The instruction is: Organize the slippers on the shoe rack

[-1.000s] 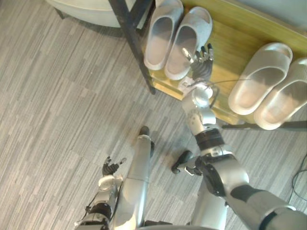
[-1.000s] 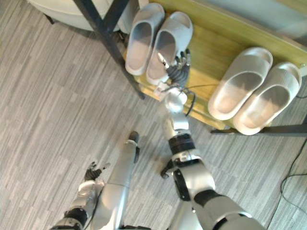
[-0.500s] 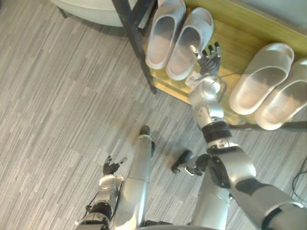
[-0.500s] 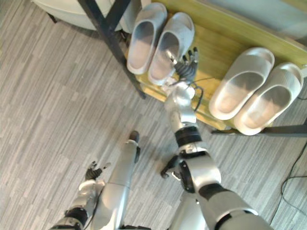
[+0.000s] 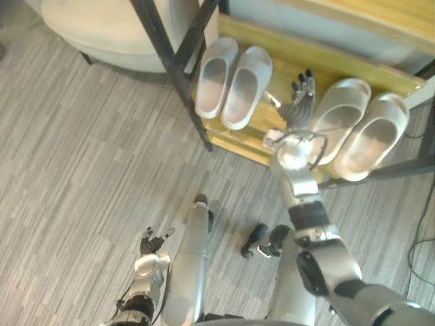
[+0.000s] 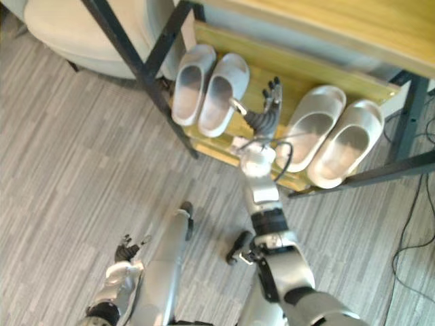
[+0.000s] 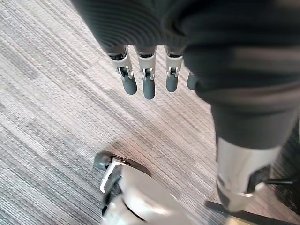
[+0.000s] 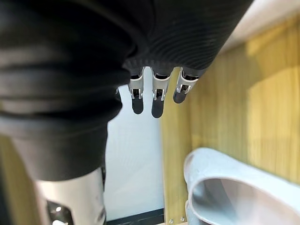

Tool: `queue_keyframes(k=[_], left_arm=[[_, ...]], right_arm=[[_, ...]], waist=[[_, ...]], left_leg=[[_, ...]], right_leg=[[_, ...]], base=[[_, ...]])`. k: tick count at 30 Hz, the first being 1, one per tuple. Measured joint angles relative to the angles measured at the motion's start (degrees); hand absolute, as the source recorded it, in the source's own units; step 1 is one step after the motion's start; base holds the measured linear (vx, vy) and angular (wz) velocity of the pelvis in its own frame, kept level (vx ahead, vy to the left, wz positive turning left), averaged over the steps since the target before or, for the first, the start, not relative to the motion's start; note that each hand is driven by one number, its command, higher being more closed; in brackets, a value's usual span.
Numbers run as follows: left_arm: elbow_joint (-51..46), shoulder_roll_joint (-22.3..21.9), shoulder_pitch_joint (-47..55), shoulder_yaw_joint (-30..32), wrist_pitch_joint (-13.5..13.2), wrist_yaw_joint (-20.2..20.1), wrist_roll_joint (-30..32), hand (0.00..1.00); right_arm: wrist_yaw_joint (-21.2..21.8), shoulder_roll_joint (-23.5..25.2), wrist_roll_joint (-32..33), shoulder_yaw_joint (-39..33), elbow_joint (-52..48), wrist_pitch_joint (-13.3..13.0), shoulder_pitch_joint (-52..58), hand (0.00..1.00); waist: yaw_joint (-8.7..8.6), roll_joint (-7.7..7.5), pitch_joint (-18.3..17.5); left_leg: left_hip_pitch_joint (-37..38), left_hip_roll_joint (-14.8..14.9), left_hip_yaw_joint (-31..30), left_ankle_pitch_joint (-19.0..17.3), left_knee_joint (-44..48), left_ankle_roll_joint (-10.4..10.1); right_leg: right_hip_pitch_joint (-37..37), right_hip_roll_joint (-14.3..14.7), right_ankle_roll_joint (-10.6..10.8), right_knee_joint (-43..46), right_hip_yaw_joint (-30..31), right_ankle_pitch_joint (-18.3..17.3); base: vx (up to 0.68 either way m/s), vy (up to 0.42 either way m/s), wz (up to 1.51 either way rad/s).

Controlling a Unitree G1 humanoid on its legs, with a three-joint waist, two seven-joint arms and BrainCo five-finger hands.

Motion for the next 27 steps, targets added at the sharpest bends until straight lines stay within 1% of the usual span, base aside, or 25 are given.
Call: queue_keyframes(k=[2, 4, 5, 6, 7, 8, 9, 11, 12, 14, 15, 17, 18, 19, 22, 23, 24, 26, 27], left_arm=[[-1.19, -0.08, 2.08, -0.26, -0.04, -0.17, -0.03, 0.00], [-2.27, -0.30, 3.35, -0.96, -0.13, -0.77, -0.04, 0.00], [-3.33, -0.70, 4.51, -2.21, -0.13, -1.16, -0.06, 0.00], [-3.63, -0.87, 4.83, -2.82, -0.17, -1.22, -0.04, 0.00], [-4.23, -1.53, 5.48, -4.38, -0.15, -1.33, -0.02, 0.00], [-5.68, -1.59, 6.20, -5.29, -0.47, -1.60, 0.07, 0.00], [-5.94, -1.65, 6.34, -5.53, -0.52, -1.89, 0.08, 0.00], [-6.64, -2.03, 6.57, -8.35, -0.90, -2.54, 0.10, 0.00], [-6.73, -2.13, 6.57, -8.94, -0.93, -2.64, 0.17, 0.00], [-8.03, -2.45, 7.21, -12.06, -0.93, -3.66, 1.04, 0.00], [-8.20, -2.44, 7.33, -12.33, -0.92, -3.69, 1.32, 0.00], [-8.45, -2.42, 7.52, -13.92, -0.91, -4.12, 2.45, 0.00], [-8.53, -2.42, 7.52, -14.25, -0.90, -4.74, 2.96, 0.00], [-8.68, -2.18, 7.47, -15.07, -0.89, -4.76, 3.79, 0.00], [-8.71, -2.09, 6.68, -16.33, -0.87, -4.97, 5.22, 0.00], [-8.72, -2.05, 6.18, -16.36, -0.85, -5.55, 6.08, 0.00], [-8.71, -2.04, 6.12, -16.36, -0.85, -5.70, 6.26, 0.00], [-8.72, -1.57, 5.54, -18.60, -0.84, -5.88, 7.45, 0.00], [-8.73, -1.53, 5.43, -18.79, -0.84, -5.88, 7.50, 0.00]], right_arm=[[1.84, -0.04, -1.07, 2.03, -2.60, -0.06, 7.85, 0.00], [3.52, 0.02, -2.31, 3.12, -3.50, -0.10, 13.15, 0.00], [4.72, 0.01, -2.47, 4.02, -3.58, -0.10, 17.45, 0.00], [5.35, 0.01, -2.92, 4.19, -3.61, -0.10, 19.04, 0.00], [6.54, 0.02, -4.53, 4.20, -3.89, -0.10, 22.37, 0.00], [7.82, 0.03, -4.65, 4.18, -5.17, -0.10, 26.23, 0.00], [8.17, 0.00, -4.88, 4.15, -5.35, -0.11, 27.00, 0.00], [10.27, -1.16, -6.88, 3.79, -5.29, -0.12, 31.55, 0.00], [10.74, -1.36, -6.93, 3.59, -5.28, -0.12, 32.12, 0.00], [12.98, -1.50, -7.20, 1.62, -4.77, -0.13, 35.31, 0.00], [13.17, -1.46, -7.20, 1.35, -4.52, -0.14, 35.61, 0.00], [14.33, -1.36, -7.22, -0.53, -1.76, -0.21, 36.97, 0.00], [14.74, -1.39, -7.29, -1.11, 0.14, -0.14, 37.51, 0.00], [15.06, -1.17, -8.28, -2.65, 2.62, -0.09, 38.24, 0.00], [15.18, -1.08, -8.86, -5.14, 8.29, 0.03, 39.59, 0.00], [15.23, -0.97, -8.84, -6.87, 12.49, 0.50, 39.64, 0.00], [15.23, -0.96, -8.84, -7.12, 13.20, 0.51, 39.62, 0.00], [15.34, -0.95, -8.84, -8.91, 18.85, 0.69, 39.33, 0.00], [15.34, -0.93, -8.85, -9.10, 19.29, 0.66, 39.29, 0.00]], waist=[[-0.73, -0.05, -2.10], [-1.13, -0.08, -2.84], [-1.31, -0.04, -4.12], [-1.49, -0.02, -4.54], [-1.88, -0.06, -5.06], [-2.37, -0.15, -5.44], [-2.55, -0.20, -5.52], [-3.11, -0.42, -6.55], [-3.20, -0.42, -6.59], [-3.99, -0.50, -6.95], [-4.07, -0.64, -7.12], [-4.58, -0.72, -7.95], [-5.09, -0.62, -8.26], [-5.35, -0.65, -8.62], [-5.56, -0.44, -9.69], [-5.65, -0.20, -10.09], [-5.69, -0.14, -10.19], [-5.91, 0.31, -11.16], [-5.94, 0.36, -11.19]], left_leg=[[3.26, 0.51, 1.46, 0.51, -2.84, 0.26], [6.62, 0.71, 2.33, 1.03, -5.25, 0.61], [8.96, 1.00, 3.22, 1.24, -7.33, 0.88], [9.88, 1.07, 3.50, 1.34, -8.07, 1.02], [12.08, 1.10, 4.15, 1.51, -9.65, 1.27], [14.66, 1.22, 5.01, 1.65, -11.41, 1.51], [15.25, 1.22, 5.28, 1.73, -11.82, 1.64], [18.51, 1.14, 7.00, 2.08, -14.37, 2.19], [19.01, 1.14, 7.23, 2.14, -14.77, 2.28], [22.00, 1.34, 8.43, 2.53, -17.27, 2.84], [22.28, 1.35, 8.67, 2.60, -17.60, 2.93], [24.15, 1.33, 9.64, 3.00, -19.56, 3.35], [25.19, 1.37, 9.91, 3.11, -20.42, 3.48], [26.56, 1.40, 10.53, 3.41, -21.75, 3.66], [28.83, 1.26, 11.00, 4.62, -25.20, 3.85], [30.42, 1.39, 11.31, 5.66, -27.71, 3.93], [30.61, 1.40, 11.32, 5.80, -28.05, 3.94], [32.51, 1.48, 11.80, 7.06, -30.93, 4.08], [32.70, 1.48, 11.81, 7.13, -31.12, 4.08]], right_leg=[[3.24, 0.21, 0.69, -2.79, -0.38, 0.59], [6.37, 0.53, 1.16, -5.34, -0.36, 1.44], [8.32, 1.02, 1.64, -7.75, -0.22, 2.30], [9.18, 1.17, 1.90, -8.61, -0.17, 2.64], [11.12, 1.40, 2.34, -10.45, 0.07, 3.28], [13.37, 1.78, 2.85, -12.53, 0.40, 4.06], [13.85, 1.80, 2.99, -13.02, 0.49, 4.22], [16.12, 2.01, 3.71, -15.79, 1.29, 5.57], [16.52, 2.09, 3.82, -16.26, 1.43, 5.85], [18.95, 2.81, 4.62, -19.42, 2.02, 7.18], [19.07, 2.86, 4.61, -19.77, 2.17, 7.34], [20.37, 3.16, 4.63, -21.74, 2.65, 8.58], [21.40, 3.47, 4.60, -22.87, 2.74, 9.16], [22.41, 3.72, 4.79, -24.33, 2.99, 9.80], [24.24, 4.26, 5.17, -27.46, 2.90, 11.17], [25.68, 4.88, 5.46, -29.98, 2.75, 12.25], [25.87, 4.96, 5.45, -30.36, 2.71, 12.45], [27.41, 5.69, 5.74, -33.31, 2.72, 13.93], [27.61, 5.73, 5.84, -33.56, 2.68, 14.09]], base=[[0.08, 0.036, 0.03], [0.12, 0.056, -0.08], [0.11, 0.059, -0.17], [0.10, 0.067, -0.18], [0.09, 0.074, -0.19], [0.11, 0.089, -0.19], [0.09, 0.091, -0.24], [0.07, 0.072, -0.22], [0.06, 0.075, -0.20], [0.05, 0.074, -0.20], [0.05, 0.064, -0.22], [0.05, 0.049, -0.17], [0.06, 0.063, -0.16], [0.05, 0.054, -0.16], [0.05, 0.045, -0.08], [0.04, 0.027, -0.05], [0.06, 0.041, -0.09], [0.05, 0.036, -0.08], [0.05, 0.042, -0.04]])
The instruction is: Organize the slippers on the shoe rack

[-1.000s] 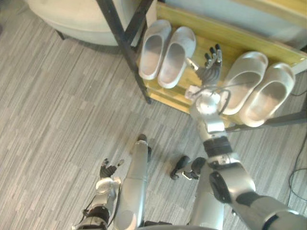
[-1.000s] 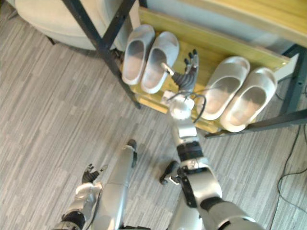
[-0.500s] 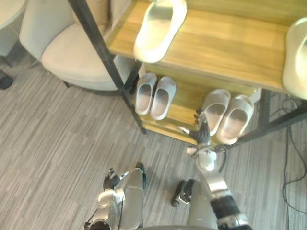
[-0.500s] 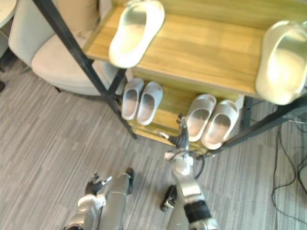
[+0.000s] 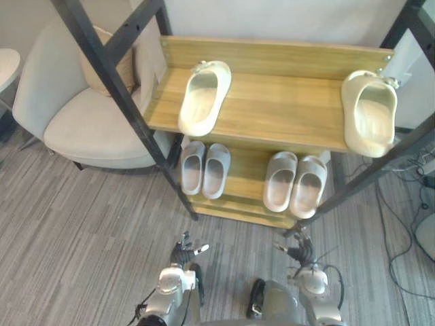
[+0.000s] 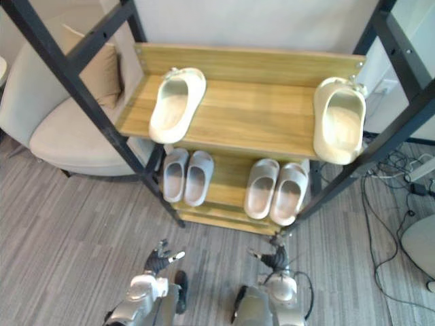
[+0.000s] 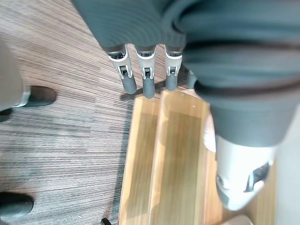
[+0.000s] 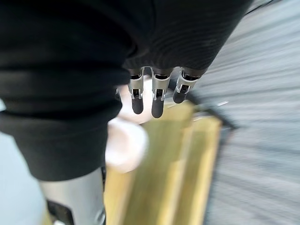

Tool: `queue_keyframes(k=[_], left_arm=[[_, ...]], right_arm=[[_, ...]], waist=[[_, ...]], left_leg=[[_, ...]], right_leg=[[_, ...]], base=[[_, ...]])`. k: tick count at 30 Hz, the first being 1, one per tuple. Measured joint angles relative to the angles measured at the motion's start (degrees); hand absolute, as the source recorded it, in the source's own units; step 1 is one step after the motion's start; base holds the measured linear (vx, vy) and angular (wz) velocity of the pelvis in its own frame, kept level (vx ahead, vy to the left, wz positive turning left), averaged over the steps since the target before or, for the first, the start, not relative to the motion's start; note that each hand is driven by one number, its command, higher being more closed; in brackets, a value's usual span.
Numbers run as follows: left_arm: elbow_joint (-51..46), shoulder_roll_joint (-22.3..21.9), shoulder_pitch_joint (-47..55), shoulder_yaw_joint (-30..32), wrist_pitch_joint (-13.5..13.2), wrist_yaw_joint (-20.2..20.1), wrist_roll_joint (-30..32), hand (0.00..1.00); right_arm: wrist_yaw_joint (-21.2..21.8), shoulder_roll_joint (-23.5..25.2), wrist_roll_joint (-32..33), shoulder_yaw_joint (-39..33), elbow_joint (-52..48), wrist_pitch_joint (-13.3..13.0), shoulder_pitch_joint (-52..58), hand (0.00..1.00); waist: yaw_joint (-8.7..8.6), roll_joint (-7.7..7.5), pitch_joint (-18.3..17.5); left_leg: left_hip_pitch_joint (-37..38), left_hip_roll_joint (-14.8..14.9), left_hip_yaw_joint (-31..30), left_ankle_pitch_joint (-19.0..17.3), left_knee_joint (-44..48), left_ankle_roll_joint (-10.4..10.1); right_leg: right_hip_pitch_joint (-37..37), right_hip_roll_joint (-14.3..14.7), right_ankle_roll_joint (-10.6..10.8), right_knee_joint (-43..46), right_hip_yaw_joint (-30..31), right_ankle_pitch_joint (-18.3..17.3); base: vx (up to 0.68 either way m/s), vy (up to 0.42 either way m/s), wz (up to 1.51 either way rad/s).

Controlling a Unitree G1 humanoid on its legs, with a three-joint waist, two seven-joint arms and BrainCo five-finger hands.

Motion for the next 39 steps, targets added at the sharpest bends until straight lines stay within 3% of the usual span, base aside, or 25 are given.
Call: queue_keyframes(k=[3, 8, 21, 27, 39], left_arm=[[-1.43, 0.08, -1.24, -4.04, 0.05, -0.09, 1.68, 0.00], [-14.90, 2.04, -3.20, -13.10, -0.50, -1.25, 2.82, 0.00], [-43.65, 2.57, -12.07, -27.70, -5.12, -2.09, -4.15, 0.00], [-54.36, 2.04, -17.44, -27.23, -7.74, 0.88, -5.32, 0.00], [-58.24, 2.97, -28.12, -13.13, -9.48, 8.50, -5.31, 0.00]], right_arm=[[0.12, -0.04, 0.00, -2.57, 5.93, 0.31, -0.69, 0.00], [0.07, -0.28, 0.16, -5.80, 13.03, 0.37, -2.20, 0.00], [-0.10, -0.42, 0.45, -7.04, 13.93, 0.28, -2.31, 0.00], [-0.32, -0.51, 0.36, -6.41, 13.83, 0.25, -0.30, 0.00], [0.29, -0.43, -0.04, -3.42, 13.64, 0.32, 0.78, 0.00]], waist=[[-0.24, 0.90, -0.69], [-0.70, 1.82, -1.21], [-0.96, 2.20, -1.49], [-0.85, 2.96, -3.44], [-0.79, 2.02, -5.48]], left_leg=[[1.90, -0.02, 0.12, 0.77, -2.28, 0.24], [3.26, -0.28, -0.25, 1.81, -4.61, 1.00], [4.28, -1.19, -0.72, 2.33, -5.60, 1.76], [4.30, -0.99, 0.00, 2.55, -6.54, 1.48], [4.93, -1.30, 0.36, 2.60, -8.33, 1.58]], right_leg=[[2.36, 0.67, 0.39, -3.44, -0.29, 1.62], [5.71, 1.72, 1.13, -9.72, -1.26, 5.03], [8.31, 1.70, 1.85, -13.62, -1.69, 7.72], [8.41, 2.23, 2.13, -15.83, -1.32, 8.86], [9.25, 2.68, 2.26, -19.74, -1.15, 10.27]], base=[[0.03, 0.057, -0.02], [0.01, 0.071, 0.03], [0.00, 0.031, 0.03], [0.00, 0.005, -0.07], [0.01, -0.002, -0.01]])
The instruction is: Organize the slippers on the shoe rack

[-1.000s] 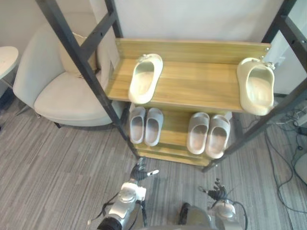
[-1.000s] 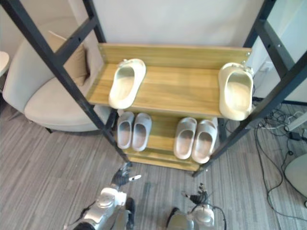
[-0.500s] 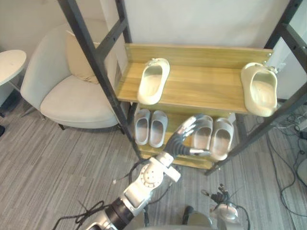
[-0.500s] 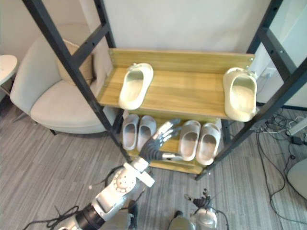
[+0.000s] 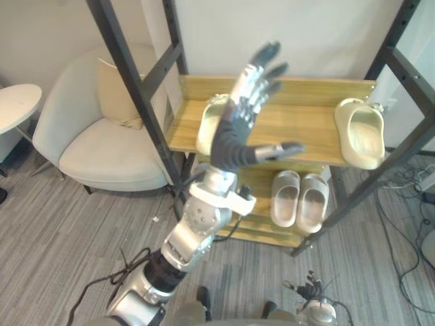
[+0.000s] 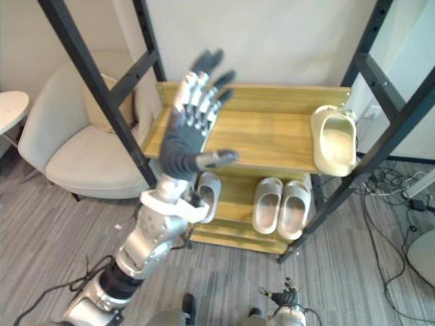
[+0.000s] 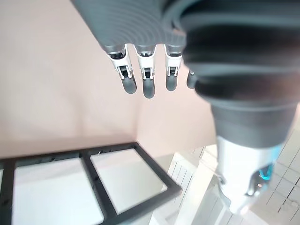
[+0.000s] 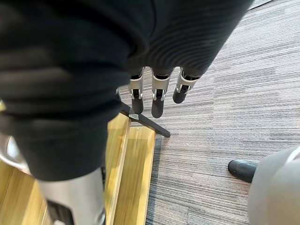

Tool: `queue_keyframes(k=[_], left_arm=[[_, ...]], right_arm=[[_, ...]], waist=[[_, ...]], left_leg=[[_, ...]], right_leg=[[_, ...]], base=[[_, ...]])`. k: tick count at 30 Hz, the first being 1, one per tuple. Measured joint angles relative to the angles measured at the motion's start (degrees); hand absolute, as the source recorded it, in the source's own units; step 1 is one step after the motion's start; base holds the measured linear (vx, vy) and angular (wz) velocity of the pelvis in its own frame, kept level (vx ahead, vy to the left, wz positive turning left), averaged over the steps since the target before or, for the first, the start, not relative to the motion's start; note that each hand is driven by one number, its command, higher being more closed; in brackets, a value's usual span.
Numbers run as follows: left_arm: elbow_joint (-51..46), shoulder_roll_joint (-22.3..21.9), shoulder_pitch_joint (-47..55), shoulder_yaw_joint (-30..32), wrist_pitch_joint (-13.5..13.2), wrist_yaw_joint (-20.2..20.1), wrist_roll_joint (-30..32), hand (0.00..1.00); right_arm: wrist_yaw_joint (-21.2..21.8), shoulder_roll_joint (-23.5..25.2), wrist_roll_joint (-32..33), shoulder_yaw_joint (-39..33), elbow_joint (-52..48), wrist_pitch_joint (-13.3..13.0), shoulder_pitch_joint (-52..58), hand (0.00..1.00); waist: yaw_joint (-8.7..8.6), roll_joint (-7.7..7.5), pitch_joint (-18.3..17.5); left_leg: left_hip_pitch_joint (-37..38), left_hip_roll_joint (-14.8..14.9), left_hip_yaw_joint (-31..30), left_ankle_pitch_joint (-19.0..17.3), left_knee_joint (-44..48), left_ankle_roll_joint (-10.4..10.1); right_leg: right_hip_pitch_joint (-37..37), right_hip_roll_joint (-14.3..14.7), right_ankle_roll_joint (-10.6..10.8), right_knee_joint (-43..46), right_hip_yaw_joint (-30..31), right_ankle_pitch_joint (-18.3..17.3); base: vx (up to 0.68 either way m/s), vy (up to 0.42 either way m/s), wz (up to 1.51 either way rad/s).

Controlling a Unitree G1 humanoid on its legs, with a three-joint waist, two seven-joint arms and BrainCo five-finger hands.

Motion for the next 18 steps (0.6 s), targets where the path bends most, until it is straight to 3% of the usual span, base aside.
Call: queue_keyframes(k=[6, 18], left_arm=[[9.56, 4.32, -7.89, 5.37, 0.41, 1.67, -0.03, 0.00], [27.88, 12.97, -16.17, 9.53, 3.41, 1.78, -0.02, 0.00]], right_arm=[[0.15, 0.35, 0.02, 0.97, -2.93, 0.22, -0.30, 0.00], [1.16, 2.79, 0.18, 1.16, -4.61, 0.68, -1.90, 0.00]], waist=[[-0.27, -0.18, -1.00], [-0.67, -1.61, -2.16]], left_leg=[[-1.54, 0.25, 0.59, 0.28, 0.17, 0.49], [-3.01, 0.16, 3.39, -0.73, 0.30, 1.41]], right_leg=[[-1.29, 0.42, -0.03, -0.71, 0.79, 0.93], [-4.63, 0.29, 0.20, 0.36, 3.63, 0.83]], base=[[0.08, -0.016, -0.08], [0.04, 0.005, -0.11]])
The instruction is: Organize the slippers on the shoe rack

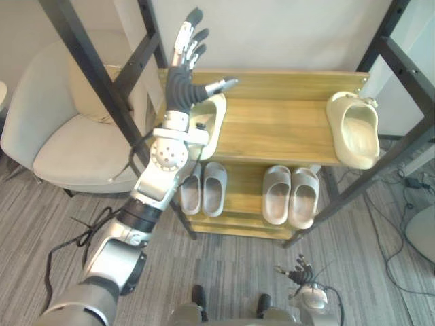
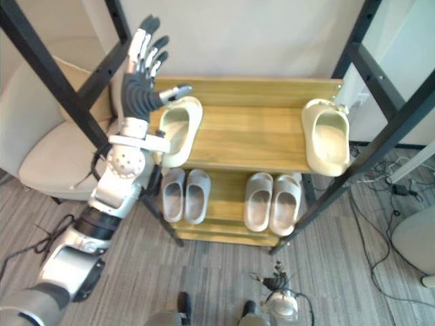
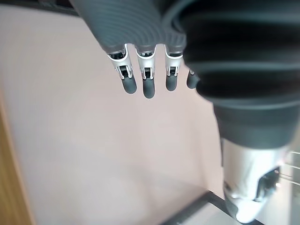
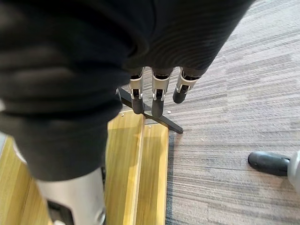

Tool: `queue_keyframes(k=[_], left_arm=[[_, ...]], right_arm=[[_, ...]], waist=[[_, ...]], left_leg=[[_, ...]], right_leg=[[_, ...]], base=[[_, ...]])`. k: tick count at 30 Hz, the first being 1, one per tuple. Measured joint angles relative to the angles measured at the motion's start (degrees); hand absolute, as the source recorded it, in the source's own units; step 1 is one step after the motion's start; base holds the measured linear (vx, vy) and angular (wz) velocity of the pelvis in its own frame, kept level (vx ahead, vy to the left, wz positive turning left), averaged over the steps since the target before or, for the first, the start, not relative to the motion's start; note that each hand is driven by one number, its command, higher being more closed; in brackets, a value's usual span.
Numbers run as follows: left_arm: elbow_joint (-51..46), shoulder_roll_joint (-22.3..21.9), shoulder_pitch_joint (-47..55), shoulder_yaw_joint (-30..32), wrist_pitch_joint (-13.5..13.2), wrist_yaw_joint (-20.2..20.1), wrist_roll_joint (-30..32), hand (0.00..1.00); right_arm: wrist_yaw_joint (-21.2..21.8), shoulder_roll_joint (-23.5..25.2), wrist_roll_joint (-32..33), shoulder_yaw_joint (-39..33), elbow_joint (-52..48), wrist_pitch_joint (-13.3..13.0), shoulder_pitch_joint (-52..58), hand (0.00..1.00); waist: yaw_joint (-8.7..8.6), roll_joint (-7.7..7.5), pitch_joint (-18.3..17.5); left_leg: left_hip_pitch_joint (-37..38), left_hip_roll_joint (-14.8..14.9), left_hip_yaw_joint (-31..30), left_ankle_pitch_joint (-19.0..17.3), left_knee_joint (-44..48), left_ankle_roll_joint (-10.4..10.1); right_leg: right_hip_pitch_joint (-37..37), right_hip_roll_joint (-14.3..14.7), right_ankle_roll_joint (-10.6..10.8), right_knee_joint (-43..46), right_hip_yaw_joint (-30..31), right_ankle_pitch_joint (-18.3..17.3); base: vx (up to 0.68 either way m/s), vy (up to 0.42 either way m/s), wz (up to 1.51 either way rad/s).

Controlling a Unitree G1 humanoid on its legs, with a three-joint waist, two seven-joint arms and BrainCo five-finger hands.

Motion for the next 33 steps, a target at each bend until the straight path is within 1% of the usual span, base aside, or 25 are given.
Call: queue_keyframes(k=[2, 5, 8, 9, 11, 16, 21, 25, 30, 33], left_arm=[[1.50, 0.09, -0.28, 0.41, 0.76, -0.03, 0.02, 0.00], [3.61, 0.38, -0.40, 0.53, 1.18, -0.20, 0.09, 0.00], [6.33, 1.62, -0.93, 0.51, 2.08, -0.48, 0.27, 0.00], [8.82, 2.11, -1.74, 0.51, 2.78, -0.76, 0.88, 0.00], [9.89, 2.45, -2.18, 0.52, 3.22, -1.23, 1.54, 0.00], [13.93, 3.80, -2.32, 0.41, 4.14, -2.94, 5.46, 0.00], [18.70, 4.24, -4.17, 0.25, 5.57, -3.38, 8.45, 0.00], [21.70, 5.16, -5.98, 0.19, 5.80, -4.11, 10.74, 0.00], [22.98, 7.98, -6.71, 0.21, 5.92, -4.43, 13.69, 0.00], [24.77, 8.90, -7.67, 0.46, 6.03, -4.43, 13.99, 0.00]], right_arm=[[0.01, -0.01, 0.00, 0.03, -0.01, 0.02, -0.14, 0.00], [0.00, -0.08, 0.01, 0.03, -0.18, 0.04, -0.54, 0.00], [0.01, -0.10, 0.04, 0.02, -0.18, 0.09, -0.81, 0.00], [0.01, -0.12, 0.06, 0.02, -0.18, 0.10, -0.83, 0.00], [0.01, -0.14, 0.07, 0.01, -0.18, 0.10, -0.93, 0.00], [0.02, -0.19, 0.31, -0.04, -0.18, 0.09, -1.16, 0.00], [0.11, -0.25, 0.32, -0.08, -0.18, 0.09, -1.26, 0.00], [0.42, -0.31, 0.32, -0.16, -0.19, 0.08, -1.23, 0.00], [0.55, -0.34, 0.42, -0.16, -0.18, 0.06, -1.03, 0.00], [0.76, -0.36, 0.46, -0.16, -0.19, 0.02, -1.10, 0.00]], waist=[[0.02, -0.03, -0.02], [-0.03, -0.07, -0.07], [-0.30, -0.11, -0.10], [-0.40, -0.12, -0.10], [-0.40, -0.14, -0.12], [-0.71, -0.13, -0.12], [-0.69, -0.13, -0.12], [-0.94, -0.13, -0.12], [-1.22, -0.13, -0.11], [-1.18, -0.13, -0.11]], left_leg=[[-0.01, -0.05, 0.46, -0.11, 0.00, 0.16], [-0.35, -0.05, 1.01, -0.22, 0.09, 0.30], [-0.99, -0.06, 1.39, -0.24, 0.29, 0.34], [-1.03, -0.09, 1.48, -0.26, 0.29, 0.37], [-1.25, -0.10, 1.53, -0.26, 0.30, 0.37], [-1.67, -0.08, 1.63, -0.26, 0.37, 0.38], [-2.03, -0.09, 2.26, -0.25, 0.37, 0.38], [-2.21, -0.04, 2.86, -0.25, 0.37, 0.39], [-2.26, -0.02, 3.09, -0.28, 0.21, 0.41], [-2.91, 0.02, 3.28, -0.27, 0.20, 0.40]], right_leg=[[-0.36, -0.05, 0.04, 0.15, 0.52, -0.03], [-1.02, -0.19, 0.08, 0.31, 0.72, -0.05], [-2.09, -0.32, 0.08, 0.91, 1.19, -0.05], [-2.21, -0.36, 0.09, 0.97, 1.28, -0.05], [-2.49, -0.39, 0.09, 1.05, 1.35, -0.05], [-2.98, -0.40, 0.10, 1.18, 1.46, -0.06], [-4.14, -0.52, 0.14, 2.04, 2.16, -0.23], [-4.57, -0.51, 0.14, 2.12, 2.50, -0.23], [-4.79, -0.47, 0.14, 1.95, 2.74, -0.22], [-5.75, -0.40, 0.11, 1.93, 3.24, -0.19]], base=[[0.02, 0.012, -0.09], [0.01, 0.015, -0.10], [0.00, 0.012, -0.05], [0.01, 0.012, -0.03], [0.00, 0.000, 0.00], [0.00, 0.001, -0.01], [0.01, 0.008, -0.05], [0.01, 0.009, -0.04], [0.00, 0.000, 0.00], [0.01, 0.010, -0.07]])
